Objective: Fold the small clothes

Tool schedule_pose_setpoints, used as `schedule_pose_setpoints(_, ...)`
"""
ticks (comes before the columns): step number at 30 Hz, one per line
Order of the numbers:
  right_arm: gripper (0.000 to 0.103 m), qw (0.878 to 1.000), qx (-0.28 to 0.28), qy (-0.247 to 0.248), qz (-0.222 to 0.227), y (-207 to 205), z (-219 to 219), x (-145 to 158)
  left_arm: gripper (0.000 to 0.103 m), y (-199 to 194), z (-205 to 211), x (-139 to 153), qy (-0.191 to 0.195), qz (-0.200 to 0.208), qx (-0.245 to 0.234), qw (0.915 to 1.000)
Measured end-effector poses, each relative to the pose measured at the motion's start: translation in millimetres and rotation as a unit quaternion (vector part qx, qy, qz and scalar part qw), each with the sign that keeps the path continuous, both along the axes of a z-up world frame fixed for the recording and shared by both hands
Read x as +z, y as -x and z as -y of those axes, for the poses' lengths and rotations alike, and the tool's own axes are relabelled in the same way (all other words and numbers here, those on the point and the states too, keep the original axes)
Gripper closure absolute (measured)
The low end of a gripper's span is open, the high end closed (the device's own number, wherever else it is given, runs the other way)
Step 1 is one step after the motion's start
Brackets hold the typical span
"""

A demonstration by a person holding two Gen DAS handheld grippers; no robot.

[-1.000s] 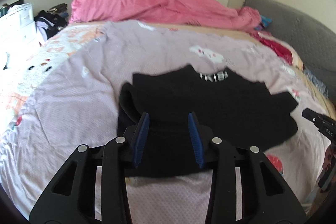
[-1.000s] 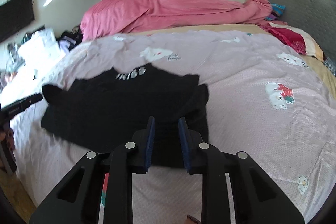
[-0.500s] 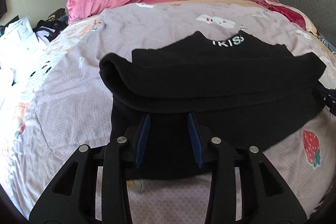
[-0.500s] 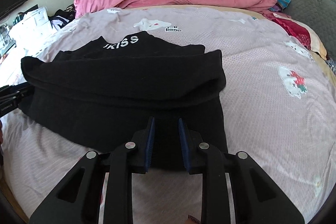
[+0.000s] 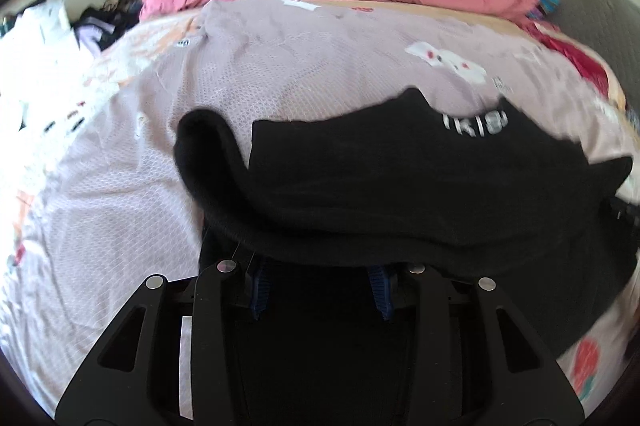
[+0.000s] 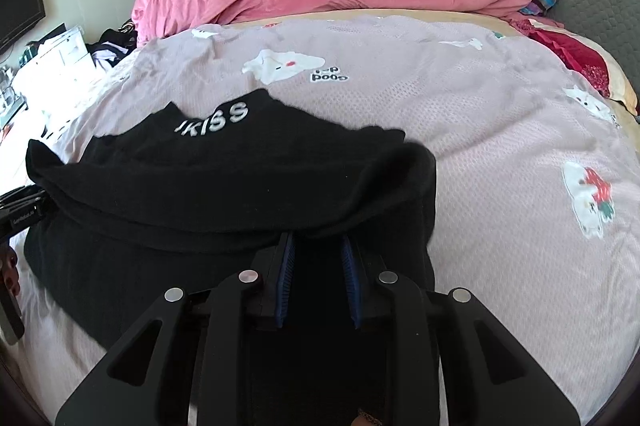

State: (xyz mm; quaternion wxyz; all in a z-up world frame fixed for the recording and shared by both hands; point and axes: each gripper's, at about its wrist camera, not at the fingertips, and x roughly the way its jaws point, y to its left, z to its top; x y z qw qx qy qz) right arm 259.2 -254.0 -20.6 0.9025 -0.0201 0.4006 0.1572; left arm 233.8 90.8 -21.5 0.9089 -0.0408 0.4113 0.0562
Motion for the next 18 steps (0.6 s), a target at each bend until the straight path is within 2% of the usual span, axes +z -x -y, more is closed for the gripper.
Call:
schedule_pose_setpoints(7, 0.081, 1.000, -0.012, 0.002, -0.001, -26.5, -0.1, 10.1, 0.071, -21.1, -21.7, 3.7, 0.074, 0.017, 0.055, 0.9956)
schedule_pose_setpoints(11, 0.080, 1.000, -0.028, -0.006, 0.003, -34.8, 8.2, 15.4, 0.071, -20.0, -26.1, 6.1, 0.066, 0.028, 0.058, 0.9957)
schedule_pose_setpoints(15, 0.080, 0.999, -0.046, -0.017, 0.015, -33.4, 27.5, 21.5, 0.068, -14.0, -33.3, 11.9, 0.041, 0.032, 0.055, 0.9971)
schedule_pose_setpoints(16, 0.074, 0.998, -0.051, -0.023, 0.014, -33.5, 33.8, 21.7, 0.065, -11.9, -38.5, 14.4, 0.042, 0.034, 0.058, 0.9968)
schedule_pose_setpoints(17, 0.064, 0.998, -0.057, -0.029, 0.011, -34.7, 40.7, 21.0, 0.055, -12.0, -43.8, 16.2, 0.047, 0.033, 0.058, 0.9967)
schedule_pose_setpoints(18, 0.060, 0.998, -0.062, -0.032, 0.007, -36.1, 45.9, 19.2, 0.050, -11.8, -47.6, 16.9, 0.050, 0.031, 0.056, 0.9967)
